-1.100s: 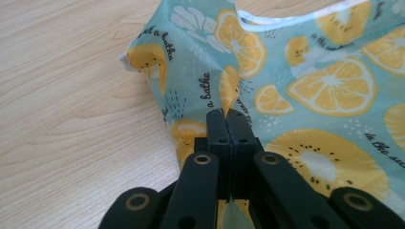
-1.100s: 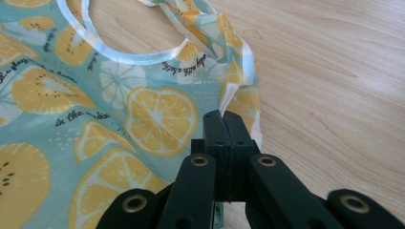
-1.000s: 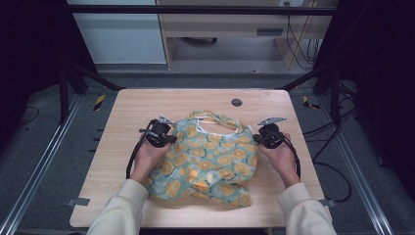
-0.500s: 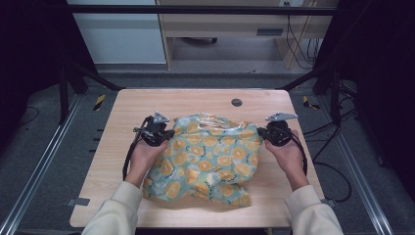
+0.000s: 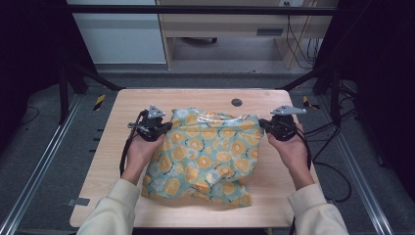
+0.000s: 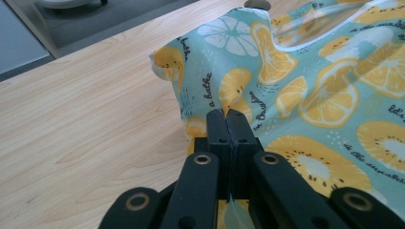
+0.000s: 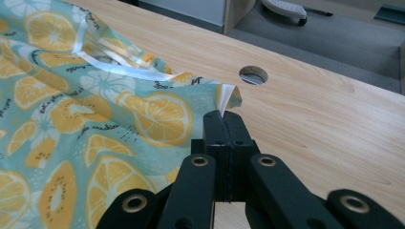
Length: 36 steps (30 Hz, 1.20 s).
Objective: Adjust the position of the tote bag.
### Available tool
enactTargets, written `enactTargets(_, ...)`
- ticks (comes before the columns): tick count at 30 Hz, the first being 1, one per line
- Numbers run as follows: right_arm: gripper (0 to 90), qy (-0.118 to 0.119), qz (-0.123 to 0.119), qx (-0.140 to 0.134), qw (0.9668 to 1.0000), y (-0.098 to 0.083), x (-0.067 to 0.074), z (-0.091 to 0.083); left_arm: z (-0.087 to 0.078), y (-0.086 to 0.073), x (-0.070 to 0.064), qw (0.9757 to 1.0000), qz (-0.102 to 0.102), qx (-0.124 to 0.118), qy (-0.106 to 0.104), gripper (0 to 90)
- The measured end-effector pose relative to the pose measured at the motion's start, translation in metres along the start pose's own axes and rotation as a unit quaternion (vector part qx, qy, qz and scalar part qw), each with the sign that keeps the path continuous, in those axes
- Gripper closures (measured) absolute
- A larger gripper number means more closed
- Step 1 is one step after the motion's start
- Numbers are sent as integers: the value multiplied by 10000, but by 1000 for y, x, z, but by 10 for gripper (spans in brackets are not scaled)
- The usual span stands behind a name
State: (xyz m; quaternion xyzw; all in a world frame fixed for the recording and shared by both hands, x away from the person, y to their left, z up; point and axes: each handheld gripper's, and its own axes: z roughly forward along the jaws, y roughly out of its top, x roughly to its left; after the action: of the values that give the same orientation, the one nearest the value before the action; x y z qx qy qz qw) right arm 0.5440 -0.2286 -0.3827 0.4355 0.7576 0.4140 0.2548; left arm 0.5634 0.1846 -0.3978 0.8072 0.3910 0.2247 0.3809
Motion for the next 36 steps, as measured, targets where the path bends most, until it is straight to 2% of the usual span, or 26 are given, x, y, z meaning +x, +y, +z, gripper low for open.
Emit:
enactTargets(8,900,96,-24,-160,9998,4,6,-9,-8,2,2,10000,12,-86,31,900)
enactTargets(10,900,92,-61,-210,9997,5,6,-12,-13,3,0,9998,-1,-174,22,900)
enactTargets(13,900,111,-36,-329,9994,6,6,-21,-22,5,-3,9995,78,-314,69,900)
enactTargets(18,900,138,-77,-454,9988,5,9,-29,-28,6,-5,9993,164,-328,121,900)
enactTargets(20,900,148,-113,-546,9983,5,13,-36,-30,5,-5,9991,137,-378,121,900)
enactTargets(36,900,180,-143,-733,9970,4,17,-46,-43,4,-9,9980,199,-587,140,900)
